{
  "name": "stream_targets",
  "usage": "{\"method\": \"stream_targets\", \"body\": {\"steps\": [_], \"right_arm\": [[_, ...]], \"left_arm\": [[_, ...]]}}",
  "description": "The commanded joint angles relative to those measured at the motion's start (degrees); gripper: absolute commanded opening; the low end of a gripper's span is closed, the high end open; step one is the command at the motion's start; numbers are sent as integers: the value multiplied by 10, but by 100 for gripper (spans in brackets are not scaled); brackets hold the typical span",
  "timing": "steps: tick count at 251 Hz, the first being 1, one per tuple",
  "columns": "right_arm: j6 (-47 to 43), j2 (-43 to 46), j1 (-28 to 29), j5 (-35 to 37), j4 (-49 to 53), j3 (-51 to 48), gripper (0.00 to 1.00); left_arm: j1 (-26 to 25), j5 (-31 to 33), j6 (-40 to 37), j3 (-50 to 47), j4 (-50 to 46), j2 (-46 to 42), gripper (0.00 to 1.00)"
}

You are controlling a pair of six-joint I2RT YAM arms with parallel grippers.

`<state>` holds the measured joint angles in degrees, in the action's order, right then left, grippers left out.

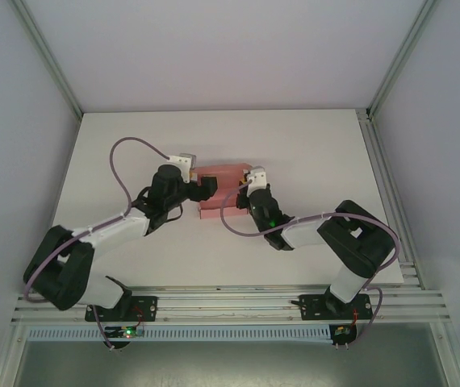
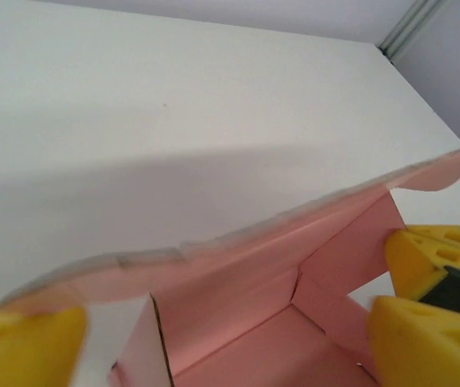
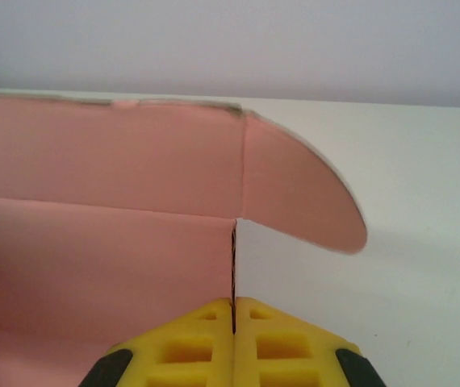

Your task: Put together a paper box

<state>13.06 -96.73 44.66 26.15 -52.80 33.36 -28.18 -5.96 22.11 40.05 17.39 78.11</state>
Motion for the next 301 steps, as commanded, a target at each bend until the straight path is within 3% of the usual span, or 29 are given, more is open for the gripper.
{"method": "stream_targets", "body": {"steps": [1,88,136,166,206,225,261,301], "right_arm": [[-12,0,11,12,7,-17,0],[-55,22,29,-4,-53,-70,0],[-90,43,56,6,-84,-96,1],[-95,59,61,1,-91,-112,1],[-98,63,67,-6,-97,-122,1],[-102,65,71,-6,-108,-128,1],[-102,70,75,-7,-115,-137,3],[-97,72,82,-19,-110,-141,3]], "left_arm": [[-6,51,23,-16,-129,-57,100],[-6,103,149,17,-387,-300,100],[4,175,268,62,-506,-297,100],[48,99,296,67,-500,-236,100],[64,-80,182,55,-304,-179,100],[64,-75,202,71,-297,-158,99],[64,-66,187,113,-369,-102,93],[64,-128,168,98,-365,-64,77]]}}
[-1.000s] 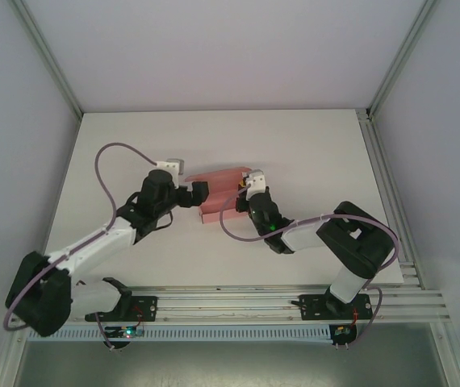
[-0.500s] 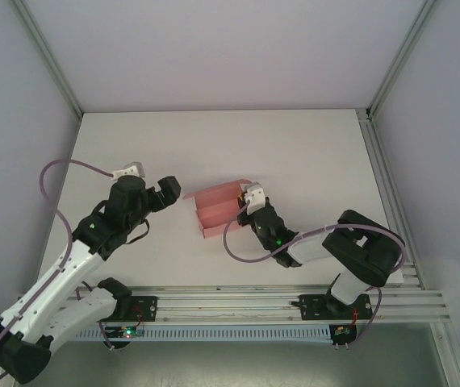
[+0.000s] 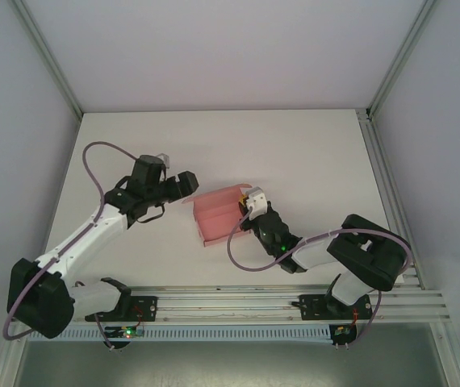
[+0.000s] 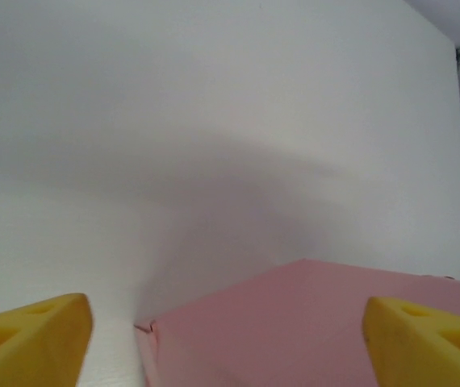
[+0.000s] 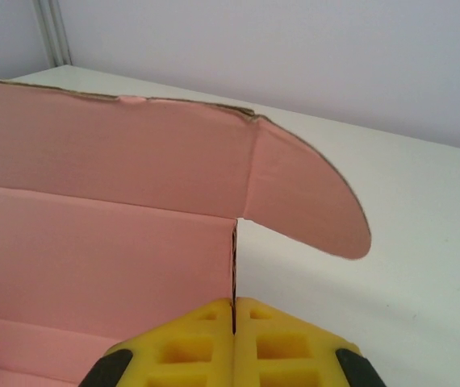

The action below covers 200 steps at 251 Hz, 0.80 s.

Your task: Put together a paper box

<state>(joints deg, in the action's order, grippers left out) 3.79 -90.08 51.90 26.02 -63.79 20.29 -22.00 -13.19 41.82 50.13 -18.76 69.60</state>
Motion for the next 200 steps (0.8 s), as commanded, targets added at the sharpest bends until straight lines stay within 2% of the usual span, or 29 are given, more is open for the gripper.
{"method": "stream_targets", "body": {"steps": [1,18,63,97,113,128,148,165,178,200], "right_arm": [[-4,6,10,-18,0,-10,3],[-5,9,14,-19,8,-10,3],[14,26,25,-3,39,-12,4],[23,30,44,20,86,10,5],[19,27,59,61,108,26,4],[13,26,63,67,108,28,4],[20,31,61,89,102,30,2],[23,39,62,108,114,31,1],[20,46,61,110,129,36,0],[6,54,60,115,141,40,0]], "left_arm": [[2,-56,-28,-3,-3,22,76],[1,-77,-31,-10,-4,30,70],[-4,-95,-35,-23,-42,43,63],[-8,-122,-8,-33,-52,38,63],[-10,-132,2,-38,-53,32,63],[-10,-118,1,-36,-70,26,65],[-10,-66,-19,-17,-116,19,66],[-10,-25,-44,1,-141,10,79],[-10,1,-60,14,-147,-1,83],[-10,25,-93,46,-155,-12,100]]}}
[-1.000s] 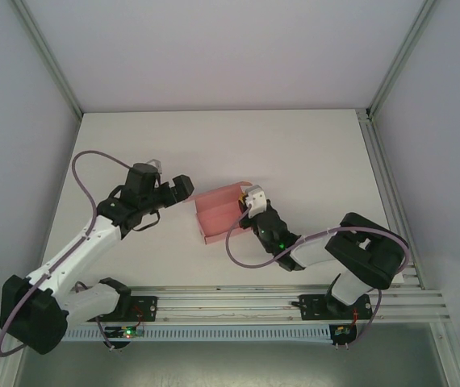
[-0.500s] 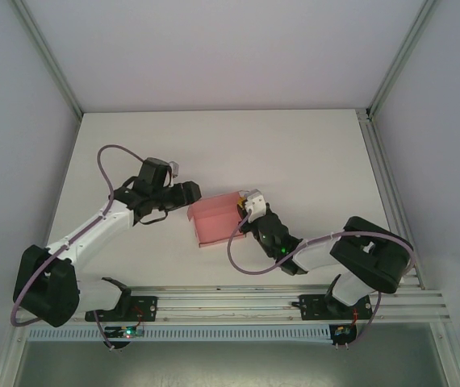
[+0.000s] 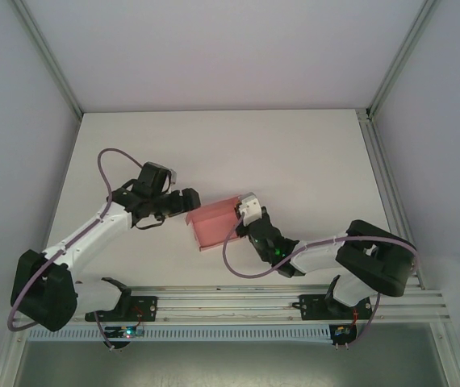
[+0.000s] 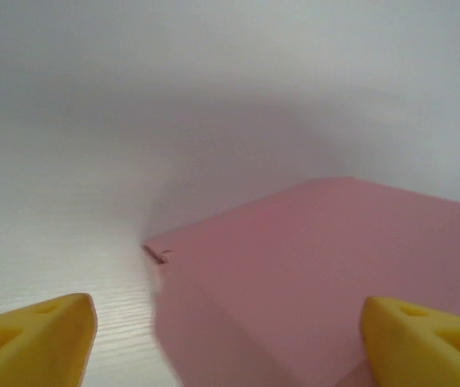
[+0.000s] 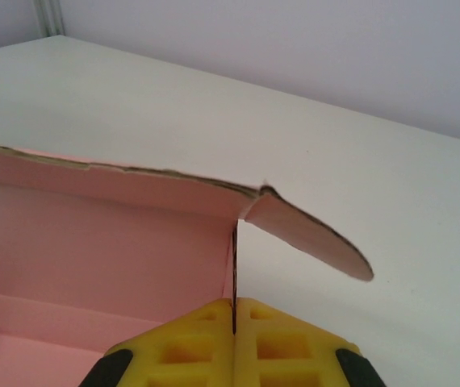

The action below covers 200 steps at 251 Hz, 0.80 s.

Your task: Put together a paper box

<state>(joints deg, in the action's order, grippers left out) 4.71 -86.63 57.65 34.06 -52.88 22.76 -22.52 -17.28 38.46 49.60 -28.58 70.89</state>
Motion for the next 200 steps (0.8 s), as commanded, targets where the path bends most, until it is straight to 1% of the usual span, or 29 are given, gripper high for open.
{"method": "stream_targets", "body": {"steps": [1,22,51,64,97,132,163,176,191,200], "right_arm": [[-3,20,3,34,32,16,0],[-4,28,-6,40,45,20,0],[19,44,-22,26,97,33,0],[25,48,-30,16,104,34,0],[40,55,-48,-8,113,34,0],[35,58,-64,-53,112,31,0],[36,57,-78,-77,114,32,0],[38,57,-86,-88,116,32,0],[42,56,-92,-97,117,33,0],[41,54,-94,-105,118,34,0]], "left_arm": [[-5,65,-61,53,-58,-25,100],[-5,68,-92,76,-72,-34,100],[-5,15,-137,58,-64,-60,100],[-7,5,-143,46,-61,-66,96],[-18,-12,-165,10,-38,-66,83],[-17,-6,-200,-6,29,-45,77],[-17,3,-243,-2,87,-5,76],[-17,3,-256,7,97,15,67],[-18,-5,-267,23,99,40,61],[-17,-10,-270,34,96,54,53]]}}
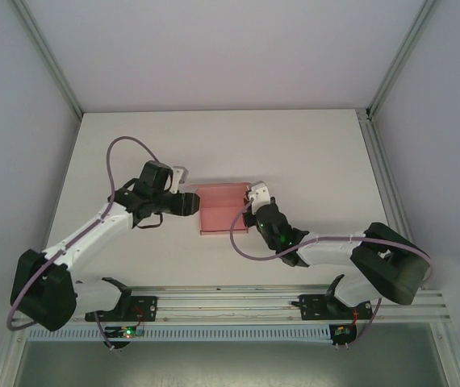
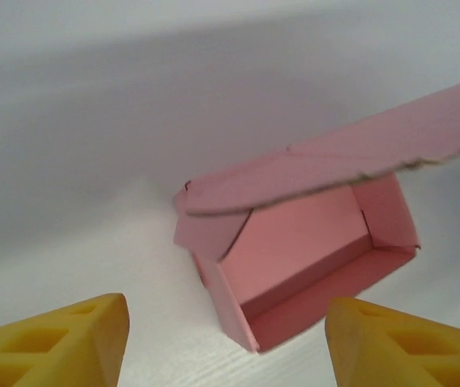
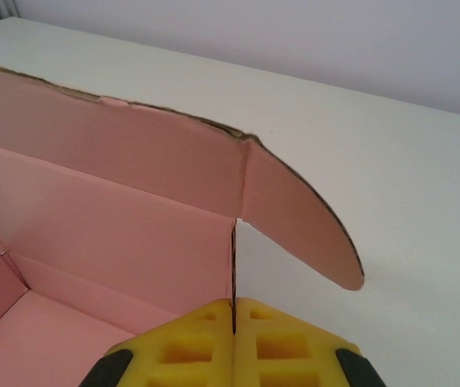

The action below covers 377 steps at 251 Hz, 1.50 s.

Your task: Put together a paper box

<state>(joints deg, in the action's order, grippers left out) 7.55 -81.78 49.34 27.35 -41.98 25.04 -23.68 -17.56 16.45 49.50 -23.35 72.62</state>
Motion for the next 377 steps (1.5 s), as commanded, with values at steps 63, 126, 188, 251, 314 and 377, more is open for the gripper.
{"method": "stream_targets", "body": {"steps": [63,126,188,251,314,377], "right_arm": [[8,-14,-11,-46,18,36,1],[15,-61,1,24,-3,98,2],[20,-144,-4,45,-55,144,6],[58,-179,-5,24,-56,143,8],[72,-135,9,-25,-46,85,17],[79,-7,15,-72,92,54,46]], "left_arm": [[-7,-44,-25,55,92,85,5],[-15,-12,91,38,229,97,0],[-18,67,135,61,315,153,0],[-19,29,129,34,382,214,0],[-42,73,60,-84,441,151,0],[-59,111,2,-169,523,139,0]]}}
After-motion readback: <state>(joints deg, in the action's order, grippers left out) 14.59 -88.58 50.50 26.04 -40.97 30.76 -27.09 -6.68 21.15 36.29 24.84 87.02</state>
